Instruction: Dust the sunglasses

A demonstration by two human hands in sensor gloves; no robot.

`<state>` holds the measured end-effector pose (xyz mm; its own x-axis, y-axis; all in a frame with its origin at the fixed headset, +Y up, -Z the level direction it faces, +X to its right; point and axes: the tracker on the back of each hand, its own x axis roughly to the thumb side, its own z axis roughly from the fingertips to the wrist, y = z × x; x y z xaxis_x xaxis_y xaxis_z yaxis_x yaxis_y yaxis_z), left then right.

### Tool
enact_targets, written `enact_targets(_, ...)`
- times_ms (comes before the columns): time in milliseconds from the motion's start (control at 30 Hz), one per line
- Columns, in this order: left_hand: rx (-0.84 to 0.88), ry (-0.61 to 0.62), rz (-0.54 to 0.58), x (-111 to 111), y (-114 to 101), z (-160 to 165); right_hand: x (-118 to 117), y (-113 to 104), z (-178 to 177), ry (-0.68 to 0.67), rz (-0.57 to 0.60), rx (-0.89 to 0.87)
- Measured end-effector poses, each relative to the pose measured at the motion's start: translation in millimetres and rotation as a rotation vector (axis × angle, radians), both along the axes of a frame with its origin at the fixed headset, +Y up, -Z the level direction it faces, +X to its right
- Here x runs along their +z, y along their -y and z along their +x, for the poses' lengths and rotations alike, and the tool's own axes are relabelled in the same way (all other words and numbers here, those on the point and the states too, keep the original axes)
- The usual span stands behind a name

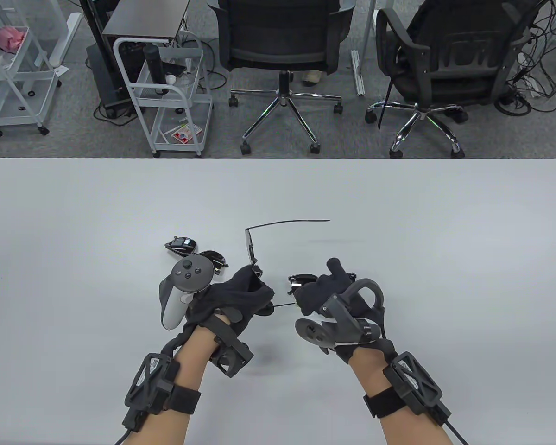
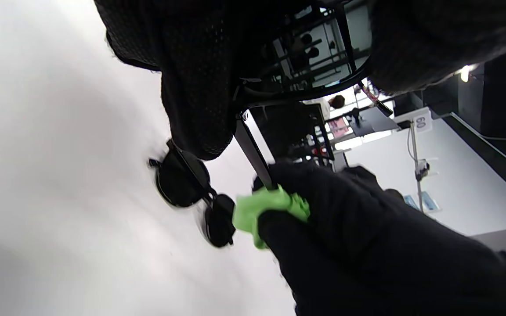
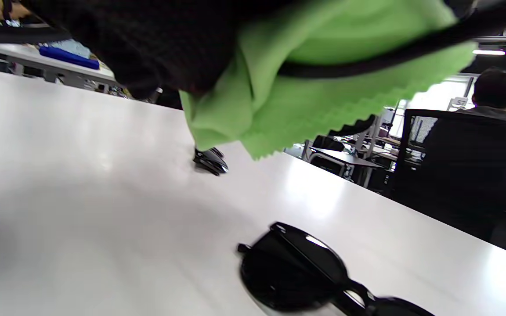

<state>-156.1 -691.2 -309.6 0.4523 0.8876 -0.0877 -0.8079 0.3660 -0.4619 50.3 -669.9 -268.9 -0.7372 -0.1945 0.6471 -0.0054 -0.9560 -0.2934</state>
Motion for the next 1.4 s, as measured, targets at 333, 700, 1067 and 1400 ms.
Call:
enact_targets(333,-0.012,-0.029,0.077,1,-6,5,0,-5,-3,-0.011,-0.022,-0.079)
enact_targets(700,-0.164,-0.088,0.136,-3,-9,-11,-23,10,31,0.184,-0.068,0.126)
enact_targets(1067,-0.251,-0.085,0.089,-6,7,-10,3,-36,24,0.068,0.01,-0.163)
enact_targets(1400,-0.189,-0.145,0.071,-8,8,-22,-9,31,-3,0.03,-0.745,0.107)
